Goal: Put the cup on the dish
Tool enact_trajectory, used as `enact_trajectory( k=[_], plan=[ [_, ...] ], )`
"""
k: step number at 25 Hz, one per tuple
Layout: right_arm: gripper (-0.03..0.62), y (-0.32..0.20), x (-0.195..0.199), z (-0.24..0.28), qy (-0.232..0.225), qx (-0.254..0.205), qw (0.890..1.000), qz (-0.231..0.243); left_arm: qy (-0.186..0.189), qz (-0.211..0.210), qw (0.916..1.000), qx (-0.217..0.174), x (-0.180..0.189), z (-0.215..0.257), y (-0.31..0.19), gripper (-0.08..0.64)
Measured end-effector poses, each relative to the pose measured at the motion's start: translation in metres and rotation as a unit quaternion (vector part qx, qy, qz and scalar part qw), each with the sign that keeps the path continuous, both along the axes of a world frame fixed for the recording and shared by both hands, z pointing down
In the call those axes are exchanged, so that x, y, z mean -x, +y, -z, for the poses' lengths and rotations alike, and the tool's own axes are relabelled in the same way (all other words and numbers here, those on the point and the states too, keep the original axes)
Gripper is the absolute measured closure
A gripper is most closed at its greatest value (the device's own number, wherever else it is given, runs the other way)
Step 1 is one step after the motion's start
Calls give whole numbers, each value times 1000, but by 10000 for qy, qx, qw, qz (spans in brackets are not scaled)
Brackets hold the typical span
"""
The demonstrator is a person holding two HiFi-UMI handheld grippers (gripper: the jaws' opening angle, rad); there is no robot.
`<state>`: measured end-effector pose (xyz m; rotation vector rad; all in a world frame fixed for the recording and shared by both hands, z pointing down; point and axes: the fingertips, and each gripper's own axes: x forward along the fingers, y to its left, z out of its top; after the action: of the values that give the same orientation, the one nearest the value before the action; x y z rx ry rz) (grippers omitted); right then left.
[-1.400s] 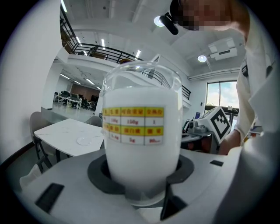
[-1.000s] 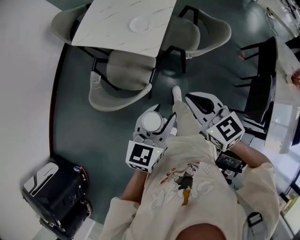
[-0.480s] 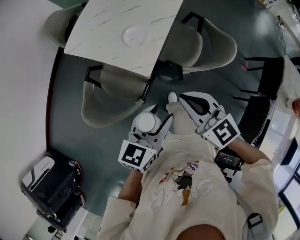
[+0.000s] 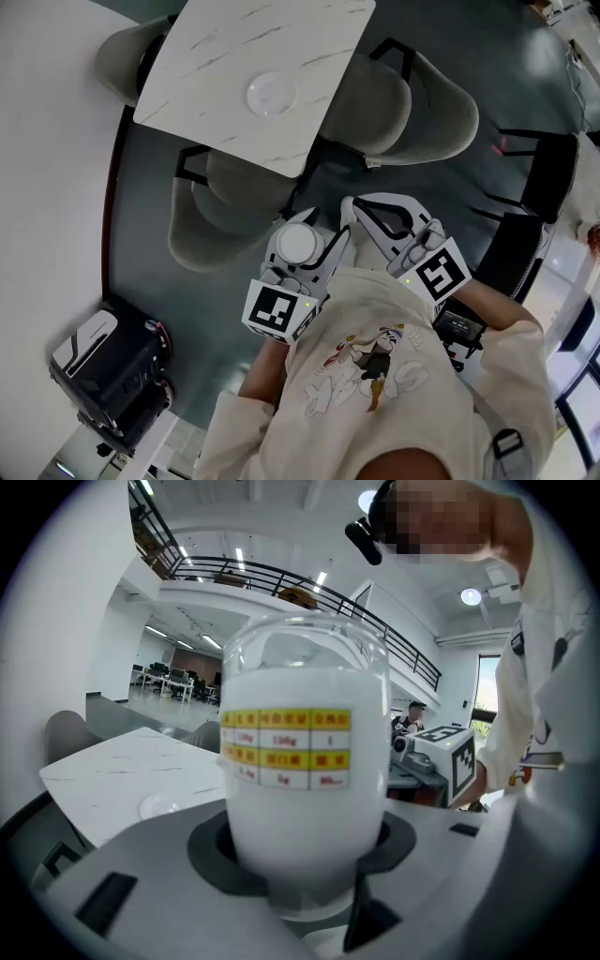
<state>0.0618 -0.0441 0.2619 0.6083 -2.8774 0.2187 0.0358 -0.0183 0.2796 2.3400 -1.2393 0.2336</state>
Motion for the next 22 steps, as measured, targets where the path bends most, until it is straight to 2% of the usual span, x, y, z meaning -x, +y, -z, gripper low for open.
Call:
enact_trajectory(
  k=[6, 11, 22],
  plan=[
    [590, -22, -3, -8, 48, 218, 9995, -239, -180, -49, 9998, -88, -2, -7, -22, 350],
    [589, -27, -1, 7, -5, 12, 9998, -203, -287, -110, 9994, -157, -2, -2, -29, 350],
    [589, -47, 20, -1, 35, 91, 9986, -529, -320, 33, 9992, -229, 19, -12, -51, 350]
  ],
)
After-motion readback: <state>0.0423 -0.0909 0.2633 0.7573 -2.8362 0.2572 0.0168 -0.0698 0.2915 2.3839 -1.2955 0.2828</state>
